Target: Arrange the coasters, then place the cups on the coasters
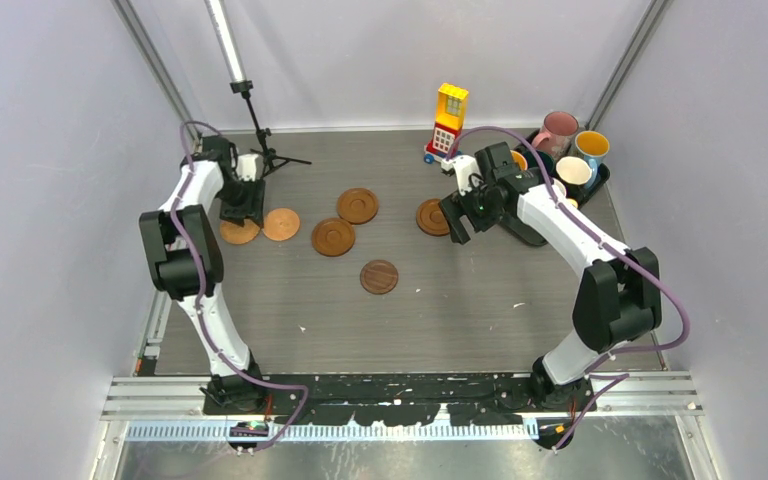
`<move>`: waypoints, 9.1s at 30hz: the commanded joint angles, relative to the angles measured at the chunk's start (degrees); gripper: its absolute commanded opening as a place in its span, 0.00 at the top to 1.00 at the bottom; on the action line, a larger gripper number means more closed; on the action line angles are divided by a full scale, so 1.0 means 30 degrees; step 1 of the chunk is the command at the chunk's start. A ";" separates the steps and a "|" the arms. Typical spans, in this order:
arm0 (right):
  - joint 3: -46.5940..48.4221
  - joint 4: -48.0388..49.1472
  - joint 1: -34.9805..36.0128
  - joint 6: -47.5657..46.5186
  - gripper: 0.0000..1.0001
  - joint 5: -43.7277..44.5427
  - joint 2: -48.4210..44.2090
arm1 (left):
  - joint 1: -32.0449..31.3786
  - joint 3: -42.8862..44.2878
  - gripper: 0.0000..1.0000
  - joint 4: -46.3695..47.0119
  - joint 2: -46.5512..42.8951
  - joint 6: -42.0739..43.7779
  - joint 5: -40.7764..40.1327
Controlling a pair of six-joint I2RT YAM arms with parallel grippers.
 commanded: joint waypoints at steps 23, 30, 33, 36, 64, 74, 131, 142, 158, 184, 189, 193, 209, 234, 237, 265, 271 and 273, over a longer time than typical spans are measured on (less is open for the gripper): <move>0.0951 -0.0234 -0.0030 -0.0267 0.09 0.0280 0.0463 | -0.3915 -0.2445 0.63 -0.0131 0.0402 0.3586 -0.1881; 0.0889 -0.0233 -0.0023 -0.0212 0.09 -0.0054 0.0437 | -0.3854 -0.7569 0.64 -0.0194 -0.2981 0.5795 -0.2745; 0.0866 -0.0360 -0.0031 -0.0068 0.09 -0.0371 0.0441 | -0.3072 -0.9157 0.65 -0.0377 -0.4211 0.6553 -0.3104; 0.0761 -0.0387 -0.0021 0.0067 0.09 -0.0631 0.0387 | -0.1356 -1.0133 0.64 -0.0401 -0.5035 0.7502 -0.3711; 0.1386 -0.0240 0.0015 0.1016 0.09 -0.2052 0.0500 | 0.0109 -0.5463 0.36 -0.3732 -0.6621 0.7875 -0.0584; 0.3713 0.0476 0.0509 0.1751 0.09 -0.2276 0.2813 | -0.6311 -0.1886 0.18 -0.0653 -0.3971 0.3189 0.0008; 0.2455 0.1158 0.0682 0.2390 0.09 -0.1334 0.1909 | -0.9362 0.2779 0.29 0.0543 -0.0271 0.2106 -0.1090; 0.2344 0.1078 -0.0422 0.3042 0.09 -0.1399 0.1665 | -1.4455 -0.3144 0.23 0.2147 -0.2649 0.1914 0.0361; 0.1888 0.0587 -0.1228 0.3138 0.09 -0.1543 0.1169 | -1.6678 -0.2953 0.29 0.3737 -0.0520 0.1213 -0.2744; 0.1450 0.0836 -0.1114 0.2983 0.10 -0.2623 0.1237 | -1.2469 -1.0315 0.47 0.1620 -0.5176 0.5435 -0.2796; 0.1717 0.0906 -0.0972 0.3084 0.10 -0.2597 0.1473 | -1.1669 -1.1117 0.47 0.1336 -0.5984 0.6156 -0.2986; 0.1903 0.1139 -0.0718 0.3311 0.10 -0.2652 0.1752 | -1.0940 -1.1218 0.47 0.1168 -0.6151 0.6450 -0.3064; 0.7076 0.3303 0.1543 0.5737 0.11 -0.2171 0.6618 | -0.9504 -0.7266 0.34 -0.0778 -0.8739 0.4017 -0.0353; 0.7330 0.1202 0.0507 0.3105 0.27 0.1048 0.8373 | -0.8856 0.6229 0.20 0.1990 0.2833 0.0574 -0.1228; 0.7747 0.1188 0.0254 0.2768 0.28 0.1586 0.8577 | -0.8855 0.7201 0.19 0.1812 0.3757 0.0611 -0.0992; 0.8157 0.0536 -0.0207 0.1795 0.36 0.1532 1.1112 | -0.8996 0.9650 0.21 0.1320 0.7027 0.0269 -0.0474; 0.5321 0.0869 -0.0057 0.1458 0.44 0.1342 0.9726 | -0.9518 0.9523 0.25 0.1300 0.7300 0.0789 -0.0265; 0.4329 0.0991 -0.0002 0.1450 0.46 0.1275 0.9170 | -0.9756 0.9422 0.26 0.1408 0.7361 0.0898 -0.0215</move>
